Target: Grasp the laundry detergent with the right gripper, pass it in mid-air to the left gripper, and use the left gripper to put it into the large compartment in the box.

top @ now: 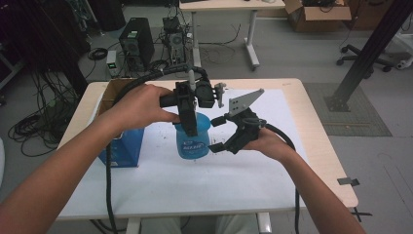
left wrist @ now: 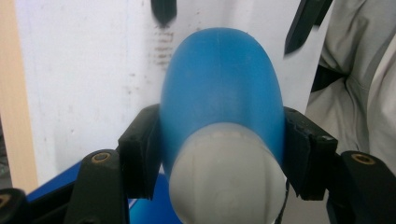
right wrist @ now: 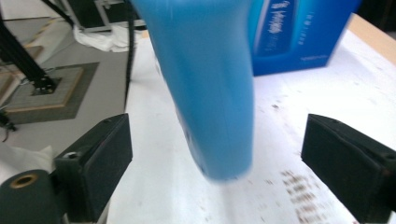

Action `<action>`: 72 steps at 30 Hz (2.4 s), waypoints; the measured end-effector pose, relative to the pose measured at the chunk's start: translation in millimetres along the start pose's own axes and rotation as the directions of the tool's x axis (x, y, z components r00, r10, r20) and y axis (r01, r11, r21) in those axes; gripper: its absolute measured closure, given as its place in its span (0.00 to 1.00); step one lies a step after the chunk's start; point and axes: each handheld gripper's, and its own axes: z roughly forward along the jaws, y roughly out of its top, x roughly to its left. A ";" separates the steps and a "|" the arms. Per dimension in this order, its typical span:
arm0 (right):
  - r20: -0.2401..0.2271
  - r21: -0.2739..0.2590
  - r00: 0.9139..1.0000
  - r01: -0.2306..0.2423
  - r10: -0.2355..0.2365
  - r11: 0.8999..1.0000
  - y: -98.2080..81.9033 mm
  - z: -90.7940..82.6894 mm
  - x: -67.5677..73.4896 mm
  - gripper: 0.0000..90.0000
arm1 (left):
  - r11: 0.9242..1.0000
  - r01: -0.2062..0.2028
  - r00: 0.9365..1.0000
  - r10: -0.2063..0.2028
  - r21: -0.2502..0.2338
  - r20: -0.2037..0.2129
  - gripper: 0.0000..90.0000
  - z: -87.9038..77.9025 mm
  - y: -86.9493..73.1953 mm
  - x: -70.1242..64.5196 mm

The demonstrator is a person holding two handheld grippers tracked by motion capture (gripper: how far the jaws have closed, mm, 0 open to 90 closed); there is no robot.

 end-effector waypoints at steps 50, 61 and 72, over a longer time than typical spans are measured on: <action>0.233 0.269 0.972 -0.066 0.002 0.961 -20.7 -114.7 -12.9 0.07 | 0.489 0.864 0.458 -0.863 -0.119 -0.213 0.42 -126.3 -144.9 107.0; 0.239 0.275 0.971 -0.060 -0.008 0.960 -18.4 -123.5 -8.8 0.07 | 0.367 0.923 0.343 -0.920 -0.112 -0.189 0.42 -115.2 -170.5 102.0; 0.232 0.280 0.973 -0.056 -0.011 0.958 -17.5 -120.3 -0.7 0.08 | 0.294 0.950 0.275 -0.947 -0.100 -0.166 0.42 -96.9 -186.1 99.5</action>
